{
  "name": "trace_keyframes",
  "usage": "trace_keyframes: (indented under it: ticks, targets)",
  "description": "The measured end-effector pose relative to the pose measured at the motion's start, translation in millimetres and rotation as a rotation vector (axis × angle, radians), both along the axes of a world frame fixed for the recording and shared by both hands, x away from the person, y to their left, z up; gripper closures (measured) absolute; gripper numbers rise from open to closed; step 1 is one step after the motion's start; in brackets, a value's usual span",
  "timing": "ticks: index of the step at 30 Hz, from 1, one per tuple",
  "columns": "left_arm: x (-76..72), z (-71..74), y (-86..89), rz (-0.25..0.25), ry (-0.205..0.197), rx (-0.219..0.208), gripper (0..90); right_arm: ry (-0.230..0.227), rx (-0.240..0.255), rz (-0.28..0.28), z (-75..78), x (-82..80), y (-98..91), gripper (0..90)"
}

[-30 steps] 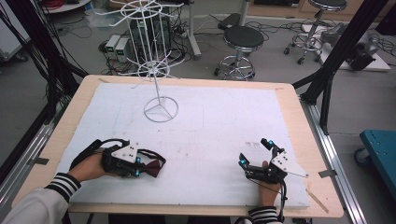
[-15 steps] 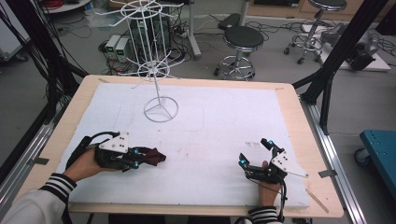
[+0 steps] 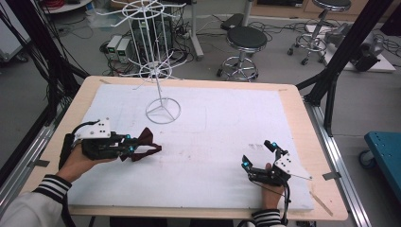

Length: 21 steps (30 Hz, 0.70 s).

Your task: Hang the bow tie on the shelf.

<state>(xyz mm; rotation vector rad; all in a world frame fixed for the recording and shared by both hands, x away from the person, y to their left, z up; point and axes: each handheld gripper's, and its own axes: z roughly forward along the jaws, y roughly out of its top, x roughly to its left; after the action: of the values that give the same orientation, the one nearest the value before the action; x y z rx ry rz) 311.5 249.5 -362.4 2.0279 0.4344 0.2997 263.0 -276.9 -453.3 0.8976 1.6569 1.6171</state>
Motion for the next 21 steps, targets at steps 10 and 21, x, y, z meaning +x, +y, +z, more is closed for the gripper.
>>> trace_keyframes:
  ticks: [10, 21]
  targets:
    - [3.6, 14.1, 11.6, 0.126, -0.051, -0.095, 76.6, -0.002, -0.001, 0.0, 0.0, 0.1, 0.0, 0.9]
    - [6.8, 37.8, 19.3, 0.201, -0.102, -0.165, 76.6, -0.002, -0.003, 0.0, 0.0, 0.1, -0.1, 0.9]
